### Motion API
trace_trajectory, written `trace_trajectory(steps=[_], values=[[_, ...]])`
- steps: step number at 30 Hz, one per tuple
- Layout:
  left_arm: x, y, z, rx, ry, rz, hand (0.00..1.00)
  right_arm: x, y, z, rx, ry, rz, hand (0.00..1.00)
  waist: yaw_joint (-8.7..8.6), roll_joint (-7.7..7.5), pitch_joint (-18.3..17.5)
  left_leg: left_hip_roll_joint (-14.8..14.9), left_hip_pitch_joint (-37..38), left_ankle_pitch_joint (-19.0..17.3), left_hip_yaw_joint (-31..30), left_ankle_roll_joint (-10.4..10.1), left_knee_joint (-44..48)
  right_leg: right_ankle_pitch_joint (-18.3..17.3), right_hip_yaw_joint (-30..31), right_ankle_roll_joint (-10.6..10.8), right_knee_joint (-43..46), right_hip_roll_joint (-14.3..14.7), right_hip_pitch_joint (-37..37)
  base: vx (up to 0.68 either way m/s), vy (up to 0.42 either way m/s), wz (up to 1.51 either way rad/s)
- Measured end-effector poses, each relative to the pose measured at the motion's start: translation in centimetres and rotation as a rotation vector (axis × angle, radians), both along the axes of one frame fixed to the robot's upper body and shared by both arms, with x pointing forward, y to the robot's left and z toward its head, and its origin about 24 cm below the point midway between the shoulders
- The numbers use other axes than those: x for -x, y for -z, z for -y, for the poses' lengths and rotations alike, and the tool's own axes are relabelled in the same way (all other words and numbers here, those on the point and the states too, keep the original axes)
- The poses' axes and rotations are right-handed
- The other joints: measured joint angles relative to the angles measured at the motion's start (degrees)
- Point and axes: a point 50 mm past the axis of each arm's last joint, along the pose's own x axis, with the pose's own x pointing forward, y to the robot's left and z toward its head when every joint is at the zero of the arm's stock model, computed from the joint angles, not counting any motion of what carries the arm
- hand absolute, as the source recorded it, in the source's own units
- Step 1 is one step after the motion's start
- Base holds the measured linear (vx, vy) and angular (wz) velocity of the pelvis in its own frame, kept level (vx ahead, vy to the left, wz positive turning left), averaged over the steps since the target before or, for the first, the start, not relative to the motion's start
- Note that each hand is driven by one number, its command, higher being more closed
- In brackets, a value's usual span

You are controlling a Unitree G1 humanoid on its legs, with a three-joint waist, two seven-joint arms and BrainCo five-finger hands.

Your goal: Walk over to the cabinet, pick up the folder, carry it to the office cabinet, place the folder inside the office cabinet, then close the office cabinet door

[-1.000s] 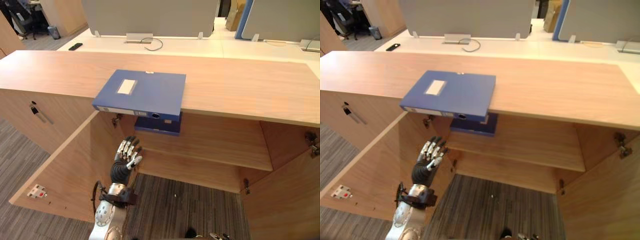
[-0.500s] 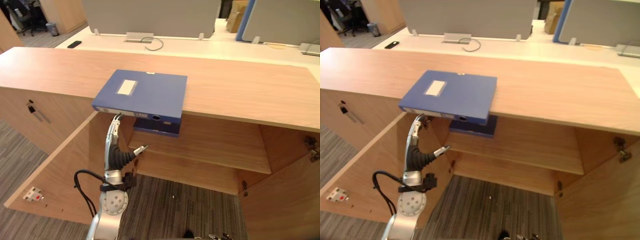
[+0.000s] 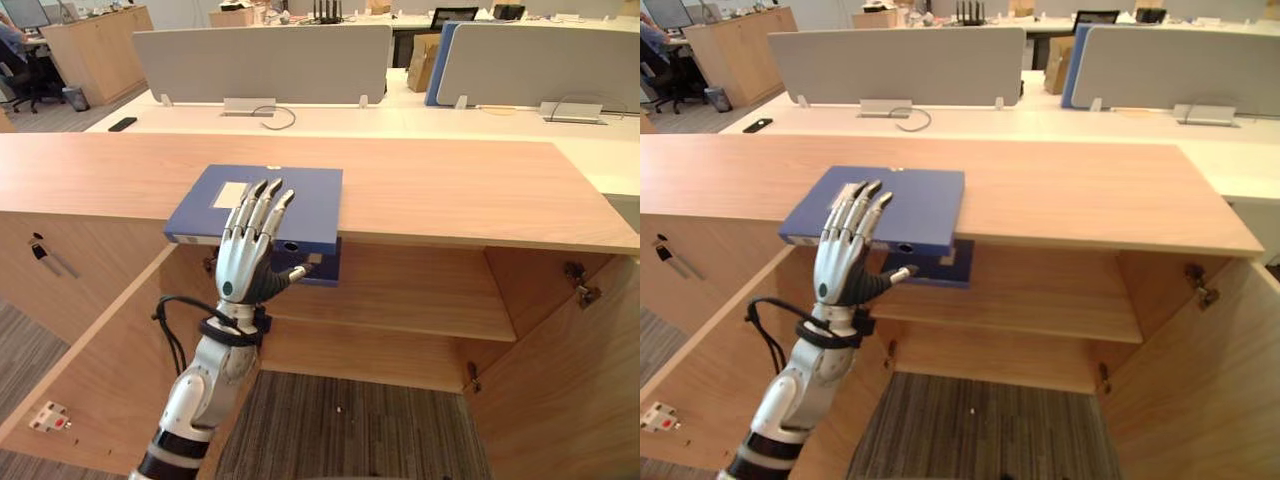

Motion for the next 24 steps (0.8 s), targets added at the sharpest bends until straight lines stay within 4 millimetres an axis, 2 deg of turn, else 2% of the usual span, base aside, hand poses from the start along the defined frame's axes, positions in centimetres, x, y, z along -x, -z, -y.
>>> trace_trajectory(steps=[11, 24], values=[[-2.0, 0.8, -1.8, -0.172, -0.110, -0.023, 0.00, -1.2, -0.1, -0.5, -0.009, -0.006, 0.033, 0.00, -0.88, -1.27, 0.98, -0.55, 1.13, -0.03, 0.37, 0.05, -0.92, 0.13, 0.33, 0.20, -0.30, -0.33, 0.28, 0.00, 0.010, -0.02], [-3.8, 2.4, -3.8, -0.284, -0.207, -0.102, 0.00, -2.0, -0.3, -0.6, -0.004, -0.010, 0.067, 0.00, -2.09, -1.19, 1.90, -1.34, 2.82, -0.74, 2.13, 0.50, -0.87, 0.50, 1.97, 0.71, -0.36, -0.91, 0.97, -0.02, 0.015, -0.06]])
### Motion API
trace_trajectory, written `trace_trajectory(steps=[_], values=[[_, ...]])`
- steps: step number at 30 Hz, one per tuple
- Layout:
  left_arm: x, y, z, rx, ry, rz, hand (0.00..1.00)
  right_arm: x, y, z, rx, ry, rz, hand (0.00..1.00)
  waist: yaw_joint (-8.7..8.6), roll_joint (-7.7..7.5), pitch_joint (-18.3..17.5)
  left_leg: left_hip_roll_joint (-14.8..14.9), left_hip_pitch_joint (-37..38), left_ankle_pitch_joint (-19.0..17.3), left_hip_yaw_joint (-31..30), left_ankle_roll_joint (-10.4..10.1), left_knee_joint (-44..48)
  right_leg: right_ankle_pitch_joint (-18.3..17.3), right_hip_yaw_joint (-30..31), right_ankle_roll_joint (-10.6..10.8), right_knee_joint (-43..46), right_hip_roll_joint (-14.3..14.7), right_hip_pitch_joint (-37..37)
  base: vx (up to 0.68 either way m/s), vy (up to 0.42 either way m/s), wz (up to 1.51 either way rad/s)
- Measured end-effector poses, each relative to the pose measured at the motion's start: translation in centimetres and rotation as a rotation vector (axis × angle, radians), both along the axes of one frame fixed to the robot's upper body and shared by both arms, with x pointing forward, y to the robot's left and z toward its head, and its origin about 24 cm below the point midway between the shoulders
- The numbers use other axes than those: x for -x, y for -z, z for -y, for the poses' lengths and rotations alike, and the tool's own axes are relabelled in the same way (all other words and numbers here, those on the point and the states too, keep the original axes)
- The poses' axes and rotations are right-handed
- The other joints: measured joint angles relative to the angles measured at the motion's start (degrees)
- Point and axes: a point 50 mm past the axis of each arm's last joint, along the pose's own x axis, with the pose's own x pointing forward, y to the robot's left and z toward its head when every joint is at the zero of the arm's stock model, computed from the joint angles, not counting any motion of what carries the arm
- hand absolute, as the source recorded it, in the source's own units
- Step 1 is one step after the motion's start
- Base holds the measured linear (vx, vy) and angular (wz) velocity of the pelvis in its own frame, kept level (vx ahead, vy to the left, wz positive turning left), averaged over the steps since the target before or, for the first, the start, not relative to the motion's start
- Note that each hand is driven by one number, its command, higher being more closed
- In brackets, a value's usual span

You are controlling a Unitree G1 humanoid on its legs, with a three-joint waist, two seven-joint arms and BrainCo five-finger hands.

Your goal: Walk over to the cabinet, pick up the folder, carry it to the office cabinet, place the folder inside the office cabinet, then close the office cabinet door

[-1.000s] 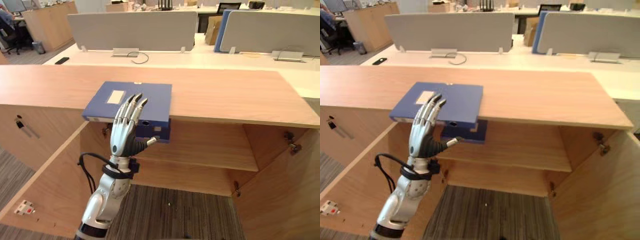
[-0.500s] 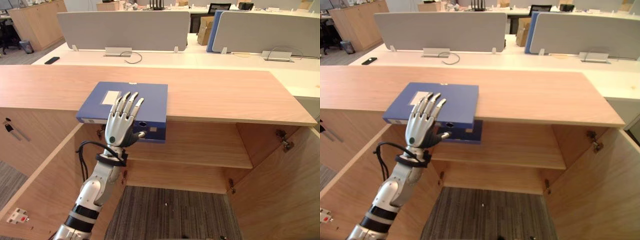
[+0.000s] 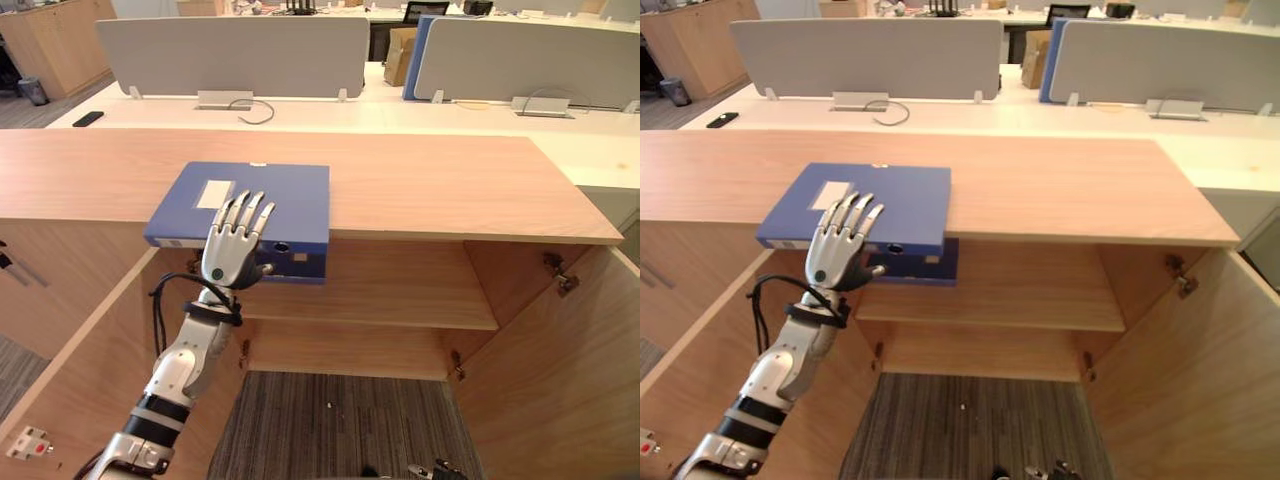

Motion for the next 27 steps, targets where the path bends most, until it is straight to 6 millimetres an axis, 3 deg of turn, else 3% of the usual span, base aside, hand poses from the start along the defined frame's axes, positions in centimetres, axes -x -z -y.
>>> trace_trajectory(steps=[7, 16, 17, 27], values=[[-1.3, 0.4, -1.0, -0.019, -0.075, -0.020, 0.00, 0.2, 0.0, 0.1, 0.007, 0.007, -0.004, 0.00, -0.43, 0.03, 0.15, -0.11, 0.15, -0.22, 0.41, -0.05, 0.02, 0.05, 0.46, 0.08, 0.01, -0.04, -0.12, -0.01, 0.004, -0.03], [-2.8, -0.5, -1.5, -0.064, -0.125, 0.019, 0.00, 0.0, -0.1, 0.2, 0.021, 0.011, 0.003, 0.00, -1.29, 0.16, 1.46, -0.19, 0.84, -0.49, 1.23, -0.12, 0.03, 0.12, 1.21, 0.17, 0.00, -0.02, -0.10, -0.03, 0.002, -0.04], [-3.0, -0.5, -1.6, -0.066, -0.133, 0.018, 1.00, -0.1, -0.1, 0.2, 0.022, 0.011, 0.005, 0.00, -1.31, 0.13, 1.59, -0.18, 0.82, -0.49, 1.23, -0.12, 0.04, 0.12, 1.21, 0.17, 0.00, -0.02, -0.13, 0.00, 0.000, 0.00], [-4.6, -1.1, -2.3, -0.085, -0.183, 0.034, 1.00, -0.5, -0.2, 0.3, 0.033, 0.011, 0.021, 0.00, -1.52, 0.11, 1.64, -0.32, 0.86, -0.52, 1.25, -0.12, 0.16, 0.22, 1.24, 0.28, 0.00, -0.16, -0.10, -0.02, -0.002, 0.00]])
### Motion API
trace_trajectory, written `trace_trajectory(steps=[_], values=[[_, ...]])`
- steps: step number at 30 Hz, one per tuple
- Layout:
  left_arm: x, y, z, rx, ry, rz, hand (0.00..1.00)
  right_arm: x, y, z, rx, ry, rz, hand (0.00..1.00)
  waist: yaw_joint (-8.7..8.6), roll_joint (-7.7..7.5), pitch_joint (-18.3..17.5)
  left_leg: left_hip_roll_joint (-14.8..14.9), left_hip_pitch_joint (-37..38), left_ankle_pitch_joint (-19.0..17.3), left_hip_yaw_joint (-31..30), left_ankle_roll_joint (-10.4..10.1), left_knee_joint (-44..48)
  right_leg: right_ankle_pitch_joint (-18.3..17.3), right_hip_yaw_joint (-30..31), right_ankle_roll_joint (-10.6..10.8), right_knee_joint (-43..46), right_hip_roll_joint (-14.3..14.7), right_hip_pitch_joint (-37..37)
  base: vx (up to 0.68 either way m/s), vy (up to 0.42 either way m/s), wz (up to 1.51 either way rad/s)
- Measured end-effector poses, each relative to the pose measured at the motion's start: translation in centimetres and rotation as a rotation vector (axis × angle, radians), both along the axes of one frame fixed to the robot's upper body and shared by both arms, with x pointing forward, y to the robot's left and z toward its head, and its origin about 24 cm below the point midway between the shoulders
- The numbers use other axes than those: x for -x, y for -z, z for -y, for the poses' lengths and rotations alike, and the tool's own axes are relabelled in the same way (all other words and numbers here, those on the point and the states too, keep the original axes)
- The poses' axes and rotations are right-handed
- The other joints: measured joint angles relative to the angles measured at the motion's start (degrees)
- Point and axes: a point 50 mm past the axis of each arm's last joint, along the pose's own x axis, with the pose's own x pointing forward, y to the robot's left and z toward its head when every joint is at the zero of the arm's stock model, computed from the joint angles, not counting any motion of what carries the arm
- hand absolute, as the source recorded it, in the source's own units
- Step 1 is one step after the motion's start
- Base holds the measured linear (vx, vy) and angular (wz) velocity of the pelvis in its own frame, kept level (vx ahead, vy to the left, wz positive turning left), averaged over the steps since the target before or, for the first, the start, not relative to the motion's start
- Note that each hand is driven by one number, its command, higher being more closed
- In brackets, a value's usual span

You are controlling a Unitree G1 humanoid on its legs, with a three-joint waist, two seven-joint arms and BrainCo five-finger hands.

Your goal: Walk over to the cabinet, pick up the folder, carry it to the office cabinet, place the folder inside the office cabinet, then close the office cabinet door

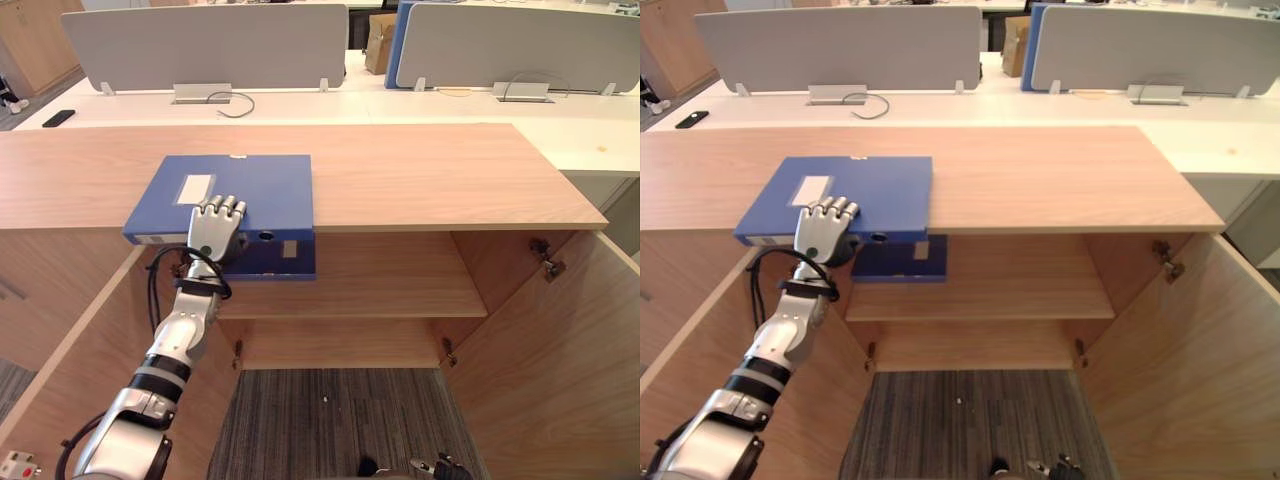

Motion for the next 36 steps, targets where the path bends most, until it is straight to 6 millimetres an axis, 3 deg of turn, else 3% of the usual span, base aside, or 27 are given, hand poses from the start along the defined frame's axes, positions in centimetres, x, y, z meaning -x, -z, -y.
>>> trace_trajectory(steps=[11, 15, 18, 20, 24, 26, 28, 31, 34, 36], values=[[-0.3, -0.7, -0.1, -0.001, -0.014, 0.024, 1.00, 0.1, 0.0, 0.0, 0.002, 0.005, -0.003, 0.00, -0.73, 0.07, 0.05, 0.15, 0.04, -0.23, 0.02, -0.02, 0.75, 0.11, 0.10, -0.10, -0.02, 0.00, 0.30, -0.02, -0.005, -0.01], [1.9, -2.0, 1.9, 0.088, 0.070, 0.110, 1.00, 0.3, 0.1, 0.0, 0.001, 0.007, -0.008, 0.00, -0.53, 0.15, 0.15, 0.11, 0.03, -0.30, -0.06, 0.03, 0.71, 0.12, 0.01, -0.08, 0.00, -0.09, 0.33, 0.00, 0.000, 0.00], [4.5, -3.1, 4.8, 0.277, 0.209, 0.184, 1.00, 1.0, 0.2, 0.0, 0.001, 0.030, -0.024, 0.00, 0.38, 0.17, 0.16, -0.04, -0.45, -0.40, -0.33, 0.18, 0.86, 0.12, -0.07, -0.07, 0.20, -0.52, 0.36, 0.00, 0.000, 0.04], [6.3, -4.3, 6.6, 0.491, 0.334, 0.233, 1.00, 1.2, 0.2, -0.1, -0.004, 0.051, -0.025, 0.00, 0.81, 0.19, 0.17, -0.27, -0.99, -0.54, -0.67, 0.43, 1.29, 0.16, -0.19, -0.01, 0.31, -0.84, 0.21, -0.01, 0.002, 0.07], [9.1, -6.4, 7.9, 0.885, 0.585, 0.280, 1.00, 0.8, 0.0, -0.1, -0.048, 0.191, 0.034, 0.00, 0.95, 0.39, 0.08, -0.41, -1.15, -0.91, -0.31, 0.73, 1.92, 0.31, 0.35, 0.22, 0.33, -0.88, 0.08, -0.05, -0.008, -0.04], [9.5, -6.7, 8.0, 0.973, 0.656, 0.269, 1.00, 0.2, -0.5, 0.3, -0.049, 0.231, 0.099, 0.00, 0.92, 0.58, 0.04, -0.32, -1.22, -1.10, 0.27, 0.80, 1.86, 0.34, 1.02, 0.26, 0.33, -0.81, -0.35, -0.06, -0.007, -0.19], [10.0, -7.1, 7.7, 1.050, 0.714, 0.265, 1.00, -1.3, -1.7, 1.1, -0.027, 0.262, 0.221, 0.00, 0.56, 1.08, -0.20, -0.39, -1.76, -1.04, 1.34, 0.67, 2.03, 0.58, 1.95, 0.43, 0.40, -0.67, -1.50, -0.05, -0.005, -0.27], [10.7, -7.9, 7.0, 1.209, 0.833, 0.261, 1.00, -5.0, -5.5, 2.6, 0.023, 0.321, 0.496, 0.00, -0.31, 1.82, -0.06, -0.19, -2.16, -1.19, 3.21, 0.44, 2.49, 0.97, 3.82, 0.23, 0.42, -0.18, -2.97, 0.00, -0.013, -0.33], [11.3, -8.6, 6.3, 1.361, 0.975, 0.254, 1.00, -7.4, -9.7, 3.7, 0.076, 0.399, 0.745, 0.00, -1.11, 1.96, -0.04, 0.38, -2.29, -1.35, 4.24, 0.20, 2.69, 1.06, 4.67, 0.12, 0.43, 0.51, -3.60, 0.02, -0.038, -0.18], [11.8, -9.3, 5.7, 1.442, 1.063, 0.286, 1.00, -8.6, -13.7, 4.5, 0.146, 0.454, 0.936, 0.00, -1.38, 2.06, 0.02, 0.46, -2.49, -1.35, 4.64, 0.19, 2.70, 1.09, 4.94, 0.07, 0.44, 0.66, -3.98, 0.02, -0.027, -0.10]])
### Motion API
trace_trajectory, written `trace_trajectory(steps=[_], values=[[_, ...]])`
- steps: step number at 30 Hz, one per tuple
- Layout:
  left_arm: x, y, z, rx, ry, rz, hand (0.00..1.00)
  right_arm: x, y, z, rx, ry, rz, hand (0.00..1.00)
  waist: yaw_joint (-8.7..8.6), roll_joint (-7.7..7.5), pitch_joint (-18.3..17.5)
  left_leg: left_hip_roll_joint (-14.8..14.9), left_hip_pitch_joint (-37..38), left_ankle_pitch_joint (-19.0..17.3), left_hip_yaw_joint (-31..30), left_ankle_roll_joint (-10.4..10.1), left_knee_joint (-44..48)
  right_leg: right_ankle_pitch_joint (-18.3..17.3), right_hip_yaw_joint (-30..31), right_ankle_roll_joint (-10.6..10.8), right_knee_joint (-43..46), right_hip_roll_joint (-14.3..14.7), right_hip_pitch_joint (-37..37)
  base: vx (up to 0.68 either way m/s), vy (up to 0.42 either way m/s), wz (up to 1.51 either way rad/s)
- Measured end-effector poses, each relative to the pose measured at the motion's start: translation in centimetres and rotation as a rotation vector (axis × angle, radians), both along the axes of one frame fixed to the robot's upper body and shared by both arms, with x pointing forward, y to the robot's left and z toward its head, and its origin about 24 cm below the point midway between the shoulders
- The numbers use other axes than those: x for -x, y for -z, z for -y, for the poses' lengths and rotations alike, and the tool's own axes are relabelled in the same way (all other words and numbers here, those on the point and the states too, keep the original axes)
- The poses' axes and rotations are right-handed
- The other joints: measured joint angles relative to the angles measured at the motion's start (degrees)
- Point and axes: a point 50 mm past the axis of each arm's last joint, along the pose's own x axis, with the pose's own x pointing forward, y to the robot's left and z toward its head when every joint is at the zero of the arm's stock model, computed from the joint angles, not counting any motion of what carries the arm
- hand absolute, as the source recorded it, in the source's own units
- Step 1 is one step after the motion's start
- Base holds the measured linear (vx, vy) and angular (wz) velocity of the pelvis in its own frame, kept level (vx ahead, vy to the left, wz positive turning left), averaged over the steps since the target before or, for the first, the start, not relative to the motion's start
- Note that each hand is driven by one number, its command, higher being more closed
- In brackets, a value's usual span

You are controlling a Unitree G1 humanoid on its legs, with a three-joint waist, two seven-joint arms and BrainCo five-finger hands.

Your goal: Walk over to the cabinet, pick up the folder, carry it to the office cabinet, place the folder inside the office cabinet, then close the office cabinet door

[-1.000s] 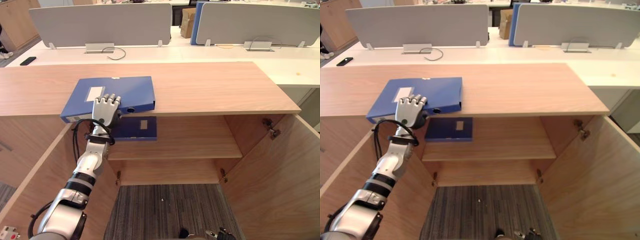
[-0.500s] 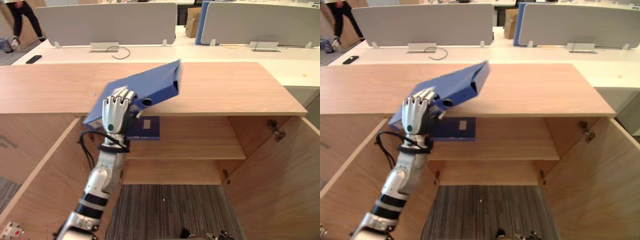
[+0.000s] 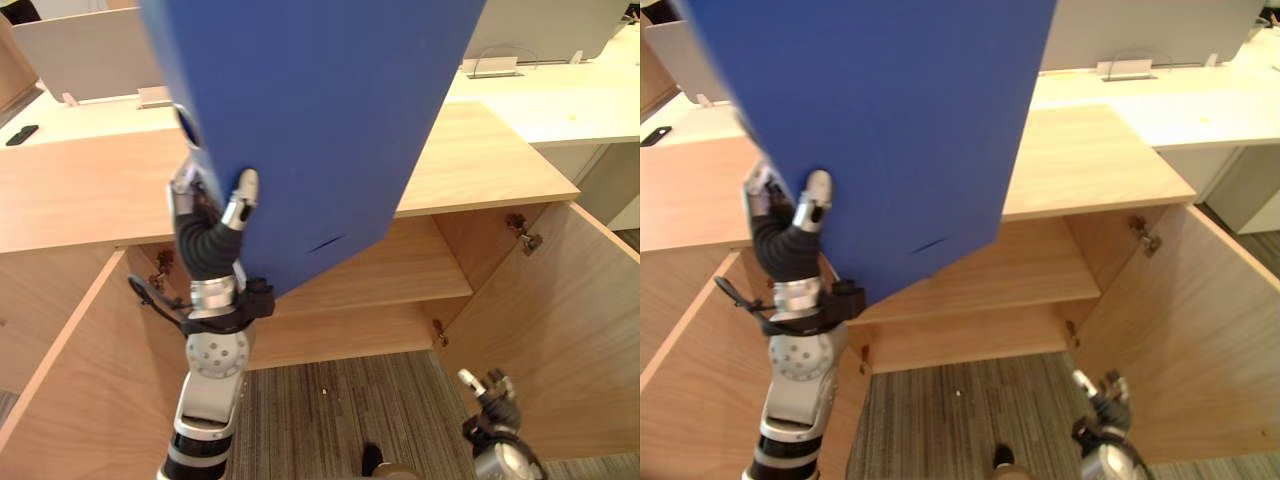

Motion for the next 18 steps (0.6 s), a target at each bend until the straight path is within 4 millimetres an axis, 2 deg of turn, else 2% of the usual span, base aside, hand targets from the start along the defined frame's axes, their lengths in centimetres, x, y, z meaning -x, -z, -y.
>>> trace_trajectory(steps=[3, 4, 5, 6, 8, 9, 10, 12, 13, 15, 18], values=[[0.2, -0.2, -0.3, 0.039, 0.030, 0.015, 1.00, -0.5, -3.9, 0.7, 0.109, 0.082, 0.137, 0.00, -0.03, 0.02, 0.04, -0.06, 0.22, -0.10, 0.33, -0.08, 0.00, 0.01, 0.34, -0.01, 0.00, 0.01, 0.01, 0.00, -0.001, -0.07], [0.2, -0.2, -0.4, 0.047, 0.042, 0.013, 1.00, -0.8, -6.4, 0.9, 0.172, 0.099, 0.218, 0.00, 0.00, 0.02, 0.09, -0.12, 0.44, -0.24, 0.66, -0.11, 0.00, 0.04, 0.71, -0.05, 0.01, 0.02, 0.02, -0.01, 0.008, -0.11], [0.2, -0.2, -0.4, 0.046, 0.045, 0.012, 1.00, -0.9, -7.4, 0.9, 0.198, 0.099, 0.252, 0.00, 0.00, -0.01, 0.11, -0.14, 0.53, -0.31, 0.89, -0.11, 0.02, 0.07, 0.93, -0.08, 0.01, 0.05, 0.00, -0.02, 0.010, -0.20], [0.2, -0.2, -0.5, 0.031, 0.048, 0.012, 1.00, -1.1, -9.8, 0.9, 0.254, 0.098, 0.346, 0.00, -0.03, -0.05, 0.14, -0.15, 0.63, -0.51, 1.51, -0.13, 0.14, 0.18, 1.53, -0.13, 0.01, 0.13, -0.21, -0.02, 0.004, -0.18], [0.1, -0.2, -0.4, -0.001, 0.067, 0.011, 1.00, -1.1, -12.1, 1.0, 0.314, 0.083, 0.449, 0.00, -0.04, -0.11, 0.21, -0.15, 0.63, -0.66, 1.81, -0.13, 0.25, 0.25, 1.89, -0.16, 0.01, 0.20, -0.38, -0.02, -0.005, -0.15], [0.1, -0.1, -0.4, -0.021, 0.095, 0.005, 1.00, -1.3, -14.2, 1.1, 0.359, 0.054, 0.554, 0.00, -0.01, -0.12, 0.23, -0.15, 0.63, -0.75, 2.17, -0.14, 0.30, 0.33, 2.32, -0.20, 0.01, 0.28, -0.63, -0.01, -0.007, -0.13], [0.0, 0.0, -0.4, -0.030, 0.103, 0.002, 1.00, -1.5, -15.0, 1.1, 0.381, 0.038, 0.587, 0.00, 0.01, -0.12, 0.24, -0.15, 0.63, -0.78, 2.40, -0.14, 0.31, 0.39, 2.55, -0.22, 0.01, 0.33, -0.76, -0.01, -0.007, -0.18], [-0.2, 0.3, -0.4, -0.068, 0.121, -0.015, 1.00, -2.4, -17.5, 0.7, 0.430, -0.044, 0.708, 0.00, 0.13, -0.13, 0.28, -0.16, 0.63, -0.84, 3.27, -0.18, 0.33, 0.65, 3.26, -0.27, 0.02, 0.47, -1.21, -0.01, -0.007, -0.18], [-0.4, 0.4, -0.4, -0.075, 0.124, -0.027, 1.00, -2.8, -18.1, 0.5, 0.444, -0.076, 0.737, 0.00, 0.07, -0.13, 0.29, -0.16, 0.65, -0.87, 3.32, -0.20, 0.36, 0.68, 3.32, -0.27, 0.02, 0.48, -1.22, -0.01, -0.011, -0.12], [-1.2, 1.4, -0.1, -0.114, 0.146, -0.087, 1.00, -4.2, -20.4, -0.5, 0.490, -0.248, 0.830, 0.00, 0.11, -0.15, 0.31, -0.14, 0.72, -1.01, 3.57, -0.21, 0.58, 0.79, 3.63, -0.29, 0.02, 0.54, -1.22, -0.02, -0.013, -0.06], [-1.8, 2.1, 0.4, -0.146, 0.194, -0.138, 1.00, -5.6, -22.8, -2.2, 0.490, -0.471, 0.955, 0.00, 0.35, -0.21, 0.36, -0.12, 0.67, -1.11, 3.61, -0.19, 0.85, 0.91, 3.73, -0.26, 0.03, 0.51, -1.20, -0.01, -0.005, -0.01]])
